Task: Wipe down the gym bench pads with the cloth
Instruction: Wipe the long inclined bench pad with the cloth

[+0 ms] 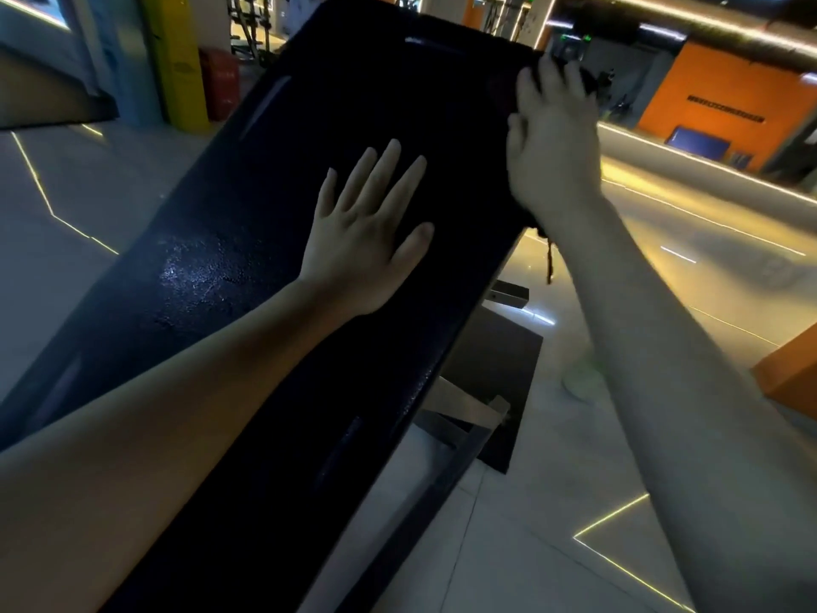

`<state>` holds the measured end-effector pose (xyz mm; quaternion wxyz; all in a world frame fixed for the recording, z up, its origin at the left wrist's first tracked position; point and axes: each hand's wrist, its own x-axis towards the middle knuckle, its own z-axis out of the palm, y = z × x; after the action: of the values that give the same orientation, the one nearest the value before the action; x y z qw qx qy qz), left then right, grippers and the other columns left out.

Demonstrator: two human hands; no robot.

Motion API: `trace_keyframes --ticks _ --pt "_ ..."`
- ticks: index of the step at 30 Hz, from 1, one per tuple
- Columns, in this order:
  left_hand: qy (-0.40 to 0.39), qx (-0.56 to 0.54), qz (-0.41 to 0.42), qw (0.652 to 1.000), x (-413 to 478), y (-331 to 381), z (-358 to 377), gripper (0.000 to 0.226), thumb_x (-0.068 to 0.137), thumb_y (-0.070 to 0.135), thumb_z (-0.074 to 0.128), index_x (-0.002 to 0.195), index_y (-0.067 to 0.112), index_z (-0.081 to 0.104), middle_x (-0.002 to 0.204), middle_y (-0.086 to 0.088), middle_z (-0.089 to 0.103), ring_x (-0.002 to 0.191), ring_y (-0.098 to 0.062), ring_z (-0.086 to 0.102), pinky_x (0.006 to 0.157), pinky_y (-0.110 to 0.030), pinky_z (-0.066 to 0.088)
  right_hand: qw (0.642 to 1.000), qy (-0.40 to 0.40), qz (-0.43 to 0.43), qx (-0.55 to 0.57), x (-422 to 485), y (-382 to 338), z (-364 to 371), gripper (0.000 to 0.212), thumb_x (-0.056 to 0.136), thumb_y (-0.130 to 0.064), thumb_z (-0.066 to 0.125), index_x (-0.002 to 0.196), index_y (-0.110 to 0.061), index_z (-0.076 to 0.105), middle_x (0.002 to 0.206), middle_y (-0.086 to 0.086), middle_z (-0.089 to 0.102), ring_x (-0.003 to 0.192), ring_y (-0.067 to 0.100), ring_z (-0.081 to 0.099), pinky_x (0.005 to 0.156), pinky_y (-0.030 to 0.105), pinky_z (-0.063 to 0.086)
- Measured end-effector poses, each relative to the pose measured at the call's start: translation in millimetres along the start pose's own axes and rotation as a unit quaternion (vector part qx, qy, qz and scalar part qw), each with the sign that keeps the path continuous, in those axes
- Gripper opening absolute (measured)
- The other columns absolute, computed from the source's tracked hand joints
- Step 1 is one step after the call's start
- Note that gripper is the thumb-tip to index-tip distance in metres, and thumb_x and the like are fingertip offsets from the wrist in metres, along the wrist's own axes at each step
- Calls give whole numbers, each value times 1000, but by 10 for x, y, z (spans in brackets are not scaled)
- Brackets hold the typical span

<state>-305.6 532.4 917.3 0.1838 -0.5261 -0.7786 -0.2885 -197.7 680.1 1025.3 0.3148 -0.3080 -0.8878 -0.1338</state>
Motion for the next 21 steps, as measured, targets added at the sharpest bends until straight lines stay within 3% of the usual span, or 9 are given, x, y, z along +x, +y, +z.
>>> trace_keyframes --ticks 4,7,11,14,16,21 --pt "-6 8 -7 1000 -2 9 -1 77 89 61 9 158 26 7 166 -1 -1 153 -20 -4 123 -46 -2 999 29 16 33 160 16 30 47 101 -16 31 147 -7 35 157 12 28 146 29 21 120 36 17" --pt "-2 10 -12 1000 -7 9 9 76 89 59 10 158 27 8 166 -1 -1 153 -20 -3 123 -45 -2 998 -4 -2 61 -109 -83 39 48 103 -13 33 150 -5 30 160 13 20 148 30 14 120 32 9" --pt "8 -1 -5 1000 -20 5 9 74 89 52 12 158 27 11 166 -1 3 153 -20 -1 122 -46 -1 989 -13 -38 140 -973 -354 102 50 100 -12 40 150 -8 33 161 9 19 150 27 9 123 41 10" --pt "19 -32 9 999 -29 -16 -14 73 87 45 15 157 26 16 166 -3 7 153 -22 3 123 -47 0 982 -8 -71 175 -1460 -484 188 50 98 -20 34 146 -8 40 159 8 24 149 25 12 122 45 15" --pt "25 -45 10 999 -48 -31 -21 73 87 42 16 157 24 19 166 -4 9 153 -22 4 123 -46 1 979 -10 -89 181 -1471 -445 212 52 97 -25 29 145 -8 42 158 9 28 149 25 15 121 43 15" --pt "26 -41 4 999 -44 -18 -24 72 88 43 16 157 25 21 165 -4 11 153 -22 5 123 -48 3 987 7 -100 128 -790 -117 180 49 97 -17 36 145 -8 42 155 12 33 146 31 22 119 42 12"
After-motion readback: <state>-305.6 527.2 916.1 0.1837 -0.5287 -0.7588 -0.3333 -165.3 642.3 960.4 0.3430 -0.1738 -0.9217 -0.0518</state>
